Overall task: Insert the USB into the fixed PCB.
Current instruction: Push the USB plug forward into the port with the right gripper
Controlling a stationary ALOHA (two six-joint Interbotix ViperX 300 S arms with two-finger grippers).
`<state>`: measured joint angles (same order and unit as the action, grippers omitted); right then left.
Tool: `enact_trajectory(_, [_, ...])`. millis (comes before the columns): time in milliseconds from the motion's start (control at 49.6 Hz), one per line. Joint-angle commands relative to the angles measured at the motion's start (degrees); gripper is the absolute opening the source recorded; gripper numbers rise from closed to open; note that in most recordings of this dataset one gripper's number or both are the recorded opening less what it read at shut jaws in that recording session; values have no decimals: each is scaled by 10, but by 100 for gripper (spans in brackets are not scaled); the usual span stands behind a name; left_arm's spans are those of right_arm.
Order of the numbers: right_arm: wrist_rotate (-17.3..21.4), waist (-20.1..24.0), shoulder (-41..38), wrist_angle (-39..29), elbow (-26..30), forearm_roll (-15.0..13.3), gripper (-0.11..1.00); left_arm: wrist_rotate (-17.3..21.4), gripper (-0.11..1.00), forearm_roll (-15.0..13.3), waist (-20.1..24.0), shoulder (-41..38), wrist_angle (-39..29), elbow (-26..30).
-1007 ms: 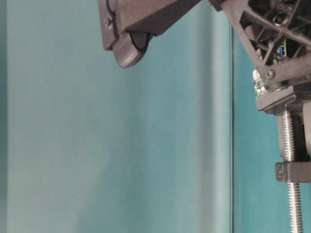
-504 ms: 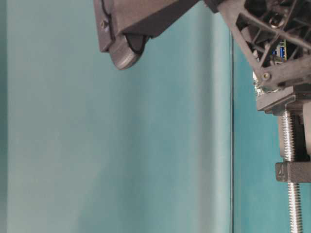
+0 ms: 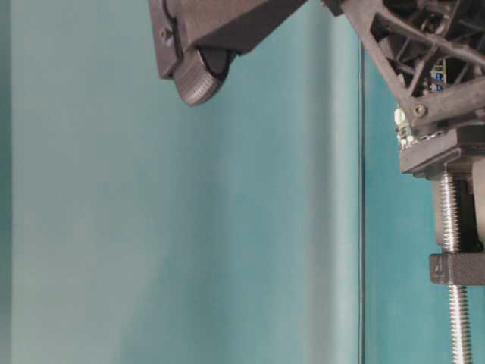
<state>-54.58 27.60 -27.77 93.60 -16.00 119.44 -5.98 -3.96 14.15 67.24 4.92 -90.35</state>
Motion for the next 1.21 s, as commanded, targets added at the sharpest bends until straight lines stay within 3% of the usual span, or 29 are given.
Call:
enact_trajectory(0, [-2, -21, 23, 8, 10, -4, 19, -6, 62, 2, 1, -7, 5, 7])
enact_trajectory(1189, [1, -50, 3, 1, 39, -8, 19, -6, 62, 2, 1, -7, 5, 7])
